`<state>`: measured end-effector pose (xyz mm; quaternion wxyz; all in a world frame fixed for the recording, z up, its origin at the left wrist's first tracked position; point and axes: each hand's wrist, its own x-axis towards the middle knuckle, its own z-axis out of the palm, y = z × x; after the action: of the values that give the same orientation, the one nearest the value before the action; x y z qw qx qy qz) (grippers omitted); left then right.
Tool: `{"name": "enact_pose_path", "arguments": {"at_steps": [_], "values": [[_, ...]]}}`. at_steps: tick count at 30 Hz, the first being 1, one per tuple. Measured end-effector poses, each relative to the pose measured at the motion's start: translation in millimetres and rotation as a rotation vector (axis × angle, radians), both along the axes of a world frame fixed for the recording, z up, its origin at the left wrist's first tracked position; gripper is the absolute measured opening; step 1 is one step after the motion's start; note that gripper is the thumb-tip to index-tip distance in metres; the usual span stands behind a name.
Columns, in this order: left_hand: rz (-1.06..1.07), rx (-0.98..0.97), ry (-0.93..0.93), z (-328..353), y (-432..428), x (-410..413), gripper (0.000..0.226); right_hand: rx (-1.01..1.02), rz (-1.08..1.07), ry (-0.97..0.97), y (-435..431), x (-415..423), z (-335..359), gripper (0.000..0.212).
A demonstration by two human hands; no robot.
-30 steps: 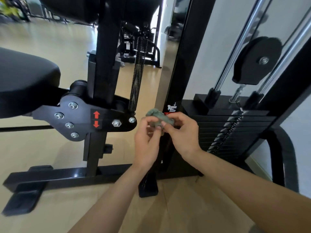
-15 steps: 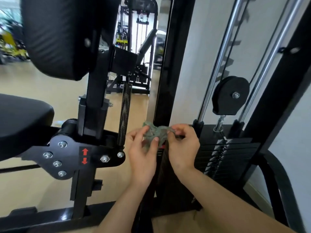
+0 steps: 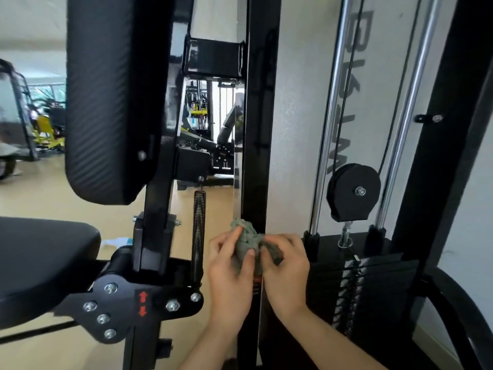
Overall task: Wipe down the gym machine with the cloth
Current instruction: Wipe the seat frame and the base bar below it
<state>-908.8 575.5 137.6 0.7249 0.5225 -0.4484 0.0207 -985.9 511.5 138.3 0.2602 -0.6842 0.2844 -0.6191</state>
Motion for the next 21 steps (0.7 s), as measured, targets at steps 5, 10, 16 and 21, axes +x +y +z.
{"name": "enact_pose_path", "arguments": {"at_steps": [5, 10, 16, 21], "values": [[0.06, 0.057, -0.044, 16, 2, 13, 0.055, -0.072, -0.121, 0.106, -5, -1, 12, 0.023], [0.069, 0.057, -0.052, 46, -2, 14, 0.049, 0.057, -0.002, -0.128, -9, -1, 50, 0.036], [0.083, 0.022, -0.119, 97, -5, 18, 0.048, 0.187, 0.327, -0.265, -3, 2, 92, 0.033], [0.183, -0.05, -0.253, 141, -11, 21, 0.049, 0.085, 0.405, -0.331, -7, 1, 123, 0.048]]}}
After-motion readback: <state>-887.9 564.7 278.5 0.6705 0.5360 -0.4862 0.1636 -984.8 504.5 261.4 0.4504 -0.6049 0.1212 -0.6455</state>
